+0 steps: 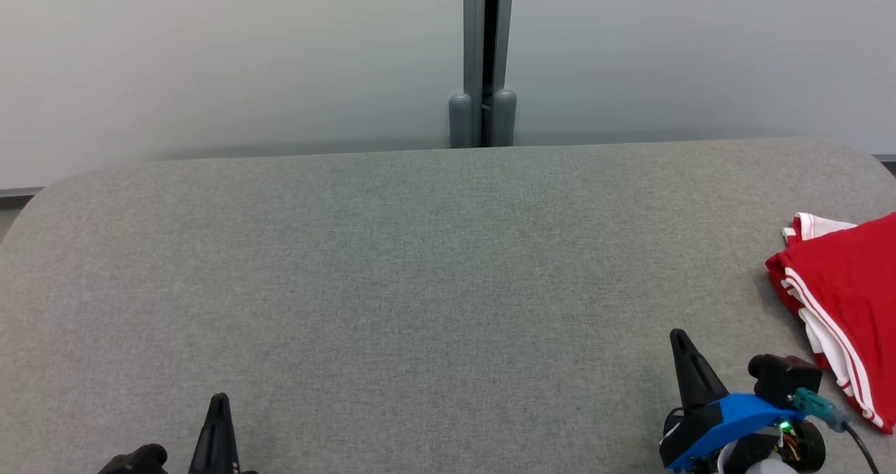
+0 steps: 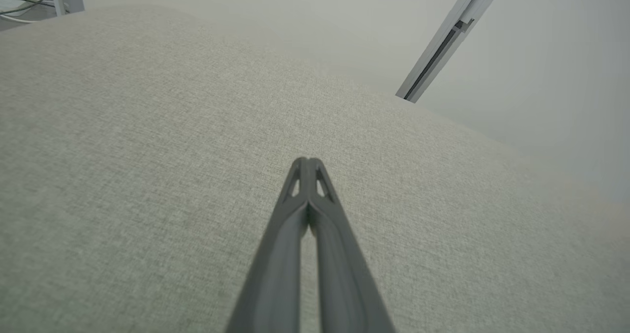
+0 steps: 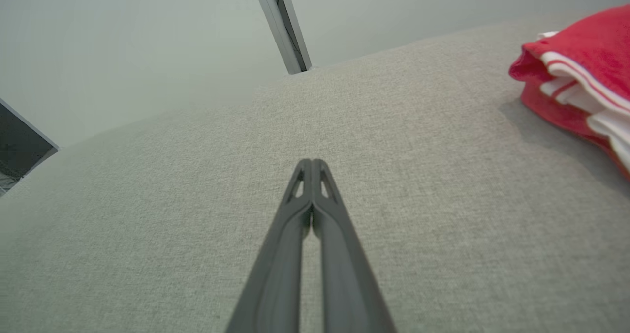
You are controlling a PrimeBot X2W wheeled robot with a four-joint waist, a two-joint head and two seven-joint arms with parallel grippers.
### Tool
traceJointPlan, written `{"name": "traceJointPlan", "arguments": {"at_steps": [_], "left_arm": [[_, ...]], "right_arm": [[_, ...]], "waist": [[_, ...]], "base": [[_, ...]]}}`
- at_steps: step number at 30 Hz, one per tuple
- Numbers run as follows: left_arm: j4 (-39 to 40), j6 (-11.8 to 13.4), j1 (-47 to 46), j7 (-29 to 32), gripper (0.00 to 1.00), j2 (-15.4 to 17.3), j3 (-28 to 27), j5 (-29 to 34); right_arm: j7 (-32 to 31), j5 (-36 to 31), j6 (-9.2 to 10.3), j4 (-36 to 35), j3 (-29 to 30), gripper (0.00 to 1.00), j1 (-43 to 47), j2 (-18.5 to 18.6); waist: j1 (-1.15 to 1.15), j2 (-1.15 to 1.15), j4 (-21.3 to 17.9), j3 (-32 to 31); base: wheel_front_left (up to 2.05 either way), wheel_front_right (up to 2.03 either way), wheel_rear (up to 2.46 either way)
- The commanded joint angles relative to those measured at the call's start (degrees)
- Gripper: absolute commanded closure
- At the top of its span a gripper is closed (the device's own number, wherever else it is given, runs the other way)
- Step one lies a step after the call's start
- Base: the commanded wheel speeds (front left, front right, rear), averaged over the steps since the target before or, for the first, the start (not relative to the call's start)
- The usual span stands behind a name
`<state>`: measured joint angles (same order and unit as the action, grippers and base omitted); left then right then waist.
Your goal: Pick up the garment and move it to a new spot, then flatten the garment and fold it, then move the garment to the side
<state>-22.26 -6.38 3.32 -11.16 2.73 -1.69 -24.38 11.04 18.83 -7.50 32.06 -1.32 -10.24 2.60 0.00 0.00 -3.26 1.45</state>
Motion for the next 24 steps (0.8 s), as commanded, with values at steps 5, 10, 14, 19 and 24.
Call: {"name": "traceJointPlan", "arguments": {"at_steps": [5,10,14,19,24], "left_arm": [[1.79,-0.29,-2.26,1.55,1.00,0.12,-0.75,-6.67],[2.32,-0.36,-2.79,2.70,1.00,0.13,-1.01,-11.21],[2.71,-0.41,-3.27,3.59,1.00,0.13,-1.23,-14.65],[3.17,-0.48,-3.77,4.68,1.00,0.14,-1.53,-18.75],[3.51,-0.53,-4.20,5.51,1.00,0.15,-1.77,-21.88]], "right_arm": [[-1.46,7.35,0.00,-2.86,0.78,1.00,0.12,0.15],[-2.59,12.27,0.00,-4.08,1.27,1.00,0.46,0.17],[-3.48,15.98,0.00,-4.97,1.65,1.00,0.65,0.18],[-4.58,20.39,0.00,-6.00,2.14,1.00,0.95,0.20],[-5.40,23.77,0.00,-6.81,2.51,1.00,1.17,0.21]], "waist": [[0.00,0.00,0.18,-0.06],[0.00,0.00,0.32,-0.12],[0.00,0.00,0.44,-0.16],[0.00,0.00,0.58,-0.22],[0.00,0.00,0.70,-0.26]], "base": [[0.00,0.00,0.00],[0.00,0.00,0.00],[0.00,0.00,0.00],[0.00,0.00,0.00],[0.00,0.00,0.00]]}}
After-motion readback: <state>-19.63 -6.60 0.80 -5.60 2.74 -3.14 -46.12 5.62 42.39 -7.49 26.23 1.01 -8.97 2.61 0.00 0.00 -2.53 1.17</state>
